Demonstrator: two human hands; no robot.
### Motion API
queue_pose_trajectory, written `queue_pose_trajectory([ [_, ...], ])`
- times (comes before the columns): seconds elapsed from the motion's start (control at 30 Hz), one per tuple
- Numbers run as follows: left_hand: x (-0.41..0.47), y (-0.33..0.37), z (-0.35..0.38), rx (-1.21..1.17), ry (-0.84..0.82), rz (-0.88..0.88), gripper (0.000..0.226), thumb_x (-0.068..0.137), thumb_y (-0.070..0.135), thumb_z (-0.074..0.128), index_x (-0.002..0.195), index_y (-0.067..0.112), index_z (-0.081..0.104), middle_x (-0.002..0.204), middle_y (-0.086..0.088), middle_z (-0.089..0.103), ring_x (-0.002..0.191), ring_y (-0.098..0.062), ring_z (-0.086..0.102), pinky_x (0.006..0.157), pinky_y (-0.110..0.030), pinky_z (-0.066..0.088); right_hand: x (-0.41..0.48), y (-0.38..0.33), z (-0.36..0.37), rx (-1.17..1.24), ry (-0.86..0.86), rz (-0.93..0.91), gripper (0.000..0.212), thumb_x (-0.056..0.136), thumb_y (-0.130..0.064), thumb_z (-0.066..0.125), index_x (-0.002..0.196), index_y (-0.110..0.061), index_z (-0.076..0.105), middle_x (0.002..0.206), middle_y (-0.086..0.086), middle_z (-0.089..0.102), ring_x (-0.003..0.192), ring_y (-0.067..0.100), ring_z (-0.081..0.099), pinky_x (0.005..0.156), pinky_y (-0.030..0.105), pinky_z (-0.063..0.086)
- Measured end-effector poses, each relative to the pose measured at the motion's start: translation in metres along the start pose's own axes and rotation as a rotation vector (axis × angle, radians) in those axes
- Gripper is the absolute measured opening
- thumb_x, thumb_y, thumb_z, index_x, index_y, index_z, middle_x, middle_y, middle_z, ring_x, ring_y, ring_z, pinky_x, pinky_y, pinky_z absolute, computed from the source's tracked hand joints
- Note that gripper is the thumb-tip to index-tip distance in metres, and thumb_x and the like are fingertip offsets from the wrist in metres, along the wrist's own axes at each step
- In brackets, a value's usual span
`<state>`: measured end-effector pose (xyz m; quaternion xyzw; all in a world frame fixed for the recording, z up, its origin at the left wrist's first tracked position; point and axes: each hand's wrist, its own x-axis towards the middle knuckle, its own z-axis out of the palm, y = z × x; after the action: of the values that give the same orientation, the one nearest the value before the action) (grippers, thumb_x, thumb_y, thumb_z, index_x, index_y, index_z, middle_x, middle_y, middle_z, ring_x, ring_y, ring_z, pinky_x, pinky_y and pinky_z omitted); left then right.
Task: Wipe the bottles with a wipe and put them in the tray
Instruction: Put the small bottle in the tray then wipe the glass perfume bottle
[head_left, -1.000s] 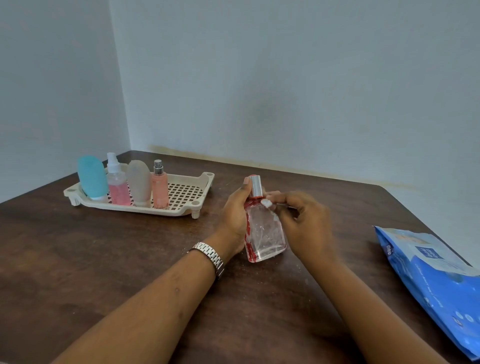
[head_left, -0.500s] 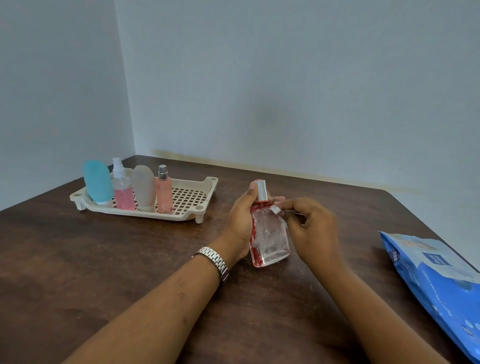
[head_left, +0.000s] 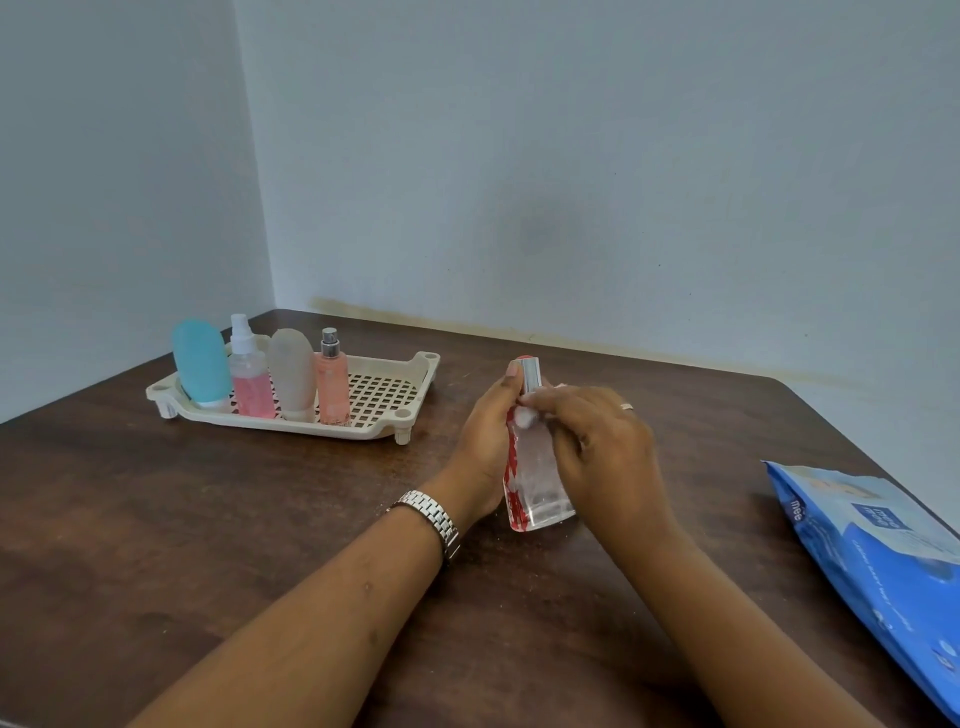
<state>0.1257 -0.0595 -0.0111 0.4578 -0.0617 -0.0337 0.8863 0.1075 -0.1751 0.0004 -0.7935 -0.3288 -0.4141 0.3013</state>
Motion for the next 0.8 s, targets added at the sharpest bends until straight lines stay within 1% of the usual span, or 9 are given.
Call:
queue_pose_trajectory([
  [0.07, 0.000, 0.000, -0.001, 0.021, 0.019, 0.020, 0.041, 0.096, 0.046, 0.041, 0.090, 0.009, 0.059, 0.077, -0.007, 0.064, 0.075, -0.019, 0.062, 0.072, -0.031, 0.052, -0.004, -0.008, 0.000, -0.007, -0.051, -0.098, 0.021, 0.086, -0.014, 0.050, 0.088, -0.012, 0.071, 0.091, 0.000, 0.070, 0.090, 0.009, 0.059, 0.082, 0.015, 0.044],
  [0.1, 0.001, 0.000, -0.001, 0.028, 0.032, 0.038, 0.041, 0.098, 0.044, 0.039, 0.089, 0.009, 0.059, 0.079, -0.008, 0.065, 0.077, -0.020, 0.062, 0.073, -0.032, 0.052, -0.007, -0.007, -0.001, -0.011, -0.070, -0.119, 0.019, 0.085, -0.014, 0.053, 0.087, -0.012, 0.072, 0.092, 0.001, 0.070, 0.092, 0.008, 0.058, 0.084, 0.015, 0.043],
  [0.17, 0.000, 0.001, -0.001, 0.044, 0.050, 0.072, 0.040, 0.099, 0.041, 0.038, 0.090, 0.008, 0.058, 0.085, -0.012, 0.064, 0.081, -0.023, 0.061, 0.077, -0.035, 0.051, -0.009, 0.005, -0.003, -0.003, -0.075, -0.084, 0.015, 0.080, -0.004, 0.063, 0.087, -0.013, 0.073, 0.094, 0.001, 0.071, 0.094, 0.004, 0.056, 0.088, 0.012, 0.041],
  [0.3, -0.003, 0.001, 0.004, 0.040, 0.025, 0.070, 0.038, 0.100, 0.038, 0.037, 0.092, 0.008, 0.059, 0.081, -0.011, 0.060, 0.078, -0.022, 0.059, 0.077, -0.035, 0.049, 0.000, 0.011, 0.000, -0.020, -0.023, 0.055, 0.023, 0.080, 0.004, 0.065, 0.095, -0.012, 0.073, 0.100, 0.004, 0.070, 0.094, 0.014, 0.062, 0.085, 0.028, 0.051],
  [0.37, -0.003, 0.001, 0.003, 0.025, 0.013, 0.049, 0.041, 0.099, 0.040, 0.037, 0.093, 0.007, 0.060, 0.080, -0.010, 0.061, 0.075, -0.021, 0.061, 0.073, -0.031, 0.050, 0.000, -0.001, 0.006, -0.049, -0.026, -0.006, 0.020, 0.084, -0.004, 0.058, 0.097, -0.010, 0.072, 0.102, 0.007, 0.069, 0.097, 0.019, 0.062, 0.088, 0.027, 0.047],
  [0.47, 0.000, -0.001, -0.003, 0.026, 0.018, 0.105, 0.049, 0.095, 0.052, 0.037, 0.087, 0.009, 0.060, 0.077, -0.006, 0.060, 0.071, -0.016, 0.060, 0.066, -0.025, 0.052, -0.008, -0.013, 0.008, -0.056, -0.083, -0.140, 0.029, 0.084, -0.014, 0.047, 0.099, -0.007, 0.071, 0.104, 0.007, 0.068, 0.099, 0.022, 0.060, 0.089, 0.026, 0.046],
  [0.6, 0.002, -0.001, -0.005, 0.044, 0.005, 0.109, 0.065, 0.089, 0.067, 0.027, 0.084, 0.012, 0.060, 0.072, -0.004, 0.062, 0.068, -0.014, 0.063, 0.064, -0.028, 0.053, -0.008, -0.008, 0.003, 0.014, -0.128, -0.110, 0.027, 0.086, -0.022, 0.052, 0.102, -0.010, 0.070, 0.108, 0.003, 0.066, 0.105, 0.017, 0.057, 0.093, 0.028, 0.047],
  [0.7, 0.003, -0.003, -0.005, 0.020, -0.027, 0.117, 0.068, 0.088, 0.069, 0.026, 0.079, 0.012, 0.063, 0.072, -0.005, 0.063, 0.069, -0.016, 0.065, 0.065, -0.028, 0.054, -0.003, -0.008, 0.006, 0.021, -0.104, -0.103, 0.019, 0.085, -0.013, 0.057, 0.097, -0.011, 0.070, 0.107, 0.004, 0.065, 0.101, 0.015, 0.059, 0.087, 0.025, 0.050],
  [0.8, 0.002, -0.002, -0.006, 0.026, -0.061, 0.123, 0.068, 0.083, 0.074, 0.037, 0.077, 0.013, 0.065, 0.078, -0.008, 0.064, 0.074, -0.019, 0.065, 0.072, -0.033, 0.052, 0.000, -0.014, 0.008, 0.034, -0.077, -0.088, 0.020, 0.082, -0.005, 0.058, 0.098, -0.009, 0.069, 0.102, 0.004, 0.064, 0.091, 0.012, 0.059, 0.081, 0.019, 0.049],
])
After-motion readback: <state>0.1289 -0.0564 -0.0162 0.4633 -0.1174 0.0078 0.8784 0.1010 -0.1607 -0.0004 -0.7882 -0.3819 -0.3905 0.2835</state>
